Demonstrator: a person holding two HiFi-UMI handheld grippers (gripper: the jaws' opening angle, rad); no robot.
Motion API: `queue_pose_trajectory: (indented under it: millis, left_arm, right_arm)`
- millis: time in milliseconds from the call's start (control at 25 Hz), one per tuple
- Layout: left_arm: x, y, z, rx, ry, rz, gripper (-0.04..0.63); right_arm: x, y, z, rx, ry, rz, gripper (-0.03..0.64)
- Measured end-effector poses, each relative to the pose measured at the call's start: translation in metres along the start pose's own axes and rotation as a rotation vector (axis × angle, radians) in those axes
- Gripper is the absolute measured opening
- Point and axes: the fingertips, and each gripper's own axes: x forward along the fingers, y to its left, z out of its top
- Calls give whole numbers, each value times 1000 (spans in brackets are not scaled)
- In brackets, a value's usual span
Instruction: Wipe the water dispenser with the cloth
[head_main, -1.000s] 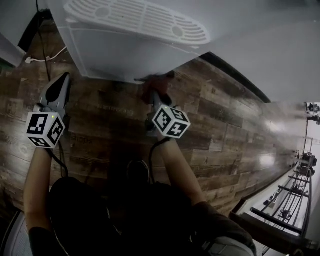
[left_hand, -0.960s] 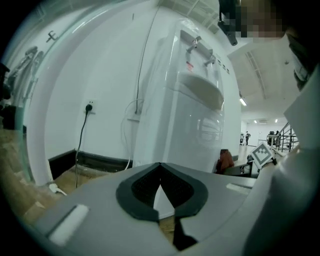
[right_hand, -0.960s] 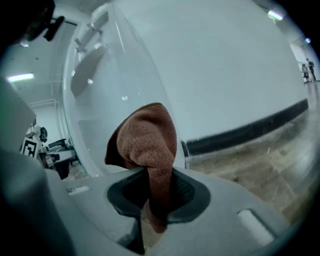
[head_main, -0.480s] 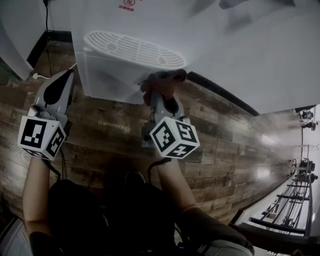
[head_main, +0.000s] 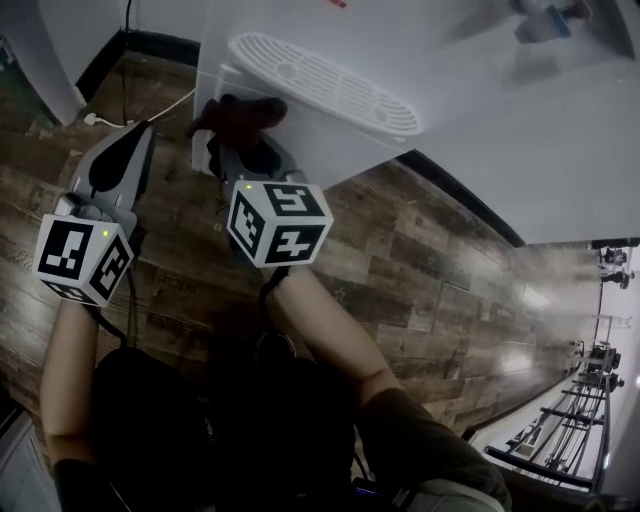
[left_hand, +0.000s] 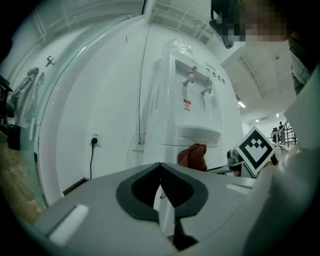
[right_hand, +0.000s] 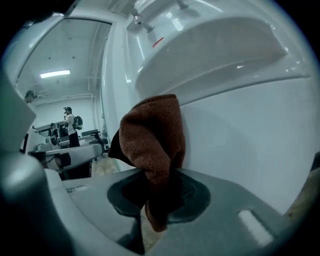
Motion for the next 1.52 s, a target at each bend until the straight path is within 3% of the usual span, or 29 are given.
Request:
queue_pose_trajectory:
  millis: [200,360,440,600,680,800,920,1120,1520]
  left_arm:
    - [-6,12,-7,-16,2,21,18]
    - [-6,10,-15,-9,10,17,18]
    - [-6,6,-21,-5,26,0,18]
    - [-3,0,-34,7,49,-30,18]
    - [0,-1,-41,-7,53,-30,18]
    - [3,-4,-51,-23,61,-34,18]
    - [5,-9,-64,23,87,-39,18]
    - [3,-12,-71,78,106,-67,18]
    - [-8,12,-79,45,121,-2,18]
  right_arm:
    - [17,44,-10,-82,51,127,63]
    - [-6,47,-20,-65,12,194,63]
    - [-37,11,-28,-38,-12,111,63]
    - [-108,-106,-41,57,-36,-247,63]
    - [-132,-150,-45,104,-61,-387,63]
    - [-135,-177,-48,121,-96,-442,63]
    - [-114,-167,-52,88,-82,-395,63]
    - [-73,-111,-63,46,-46,-211,63]
    - [25,-19,-93,-61,79,59,63]
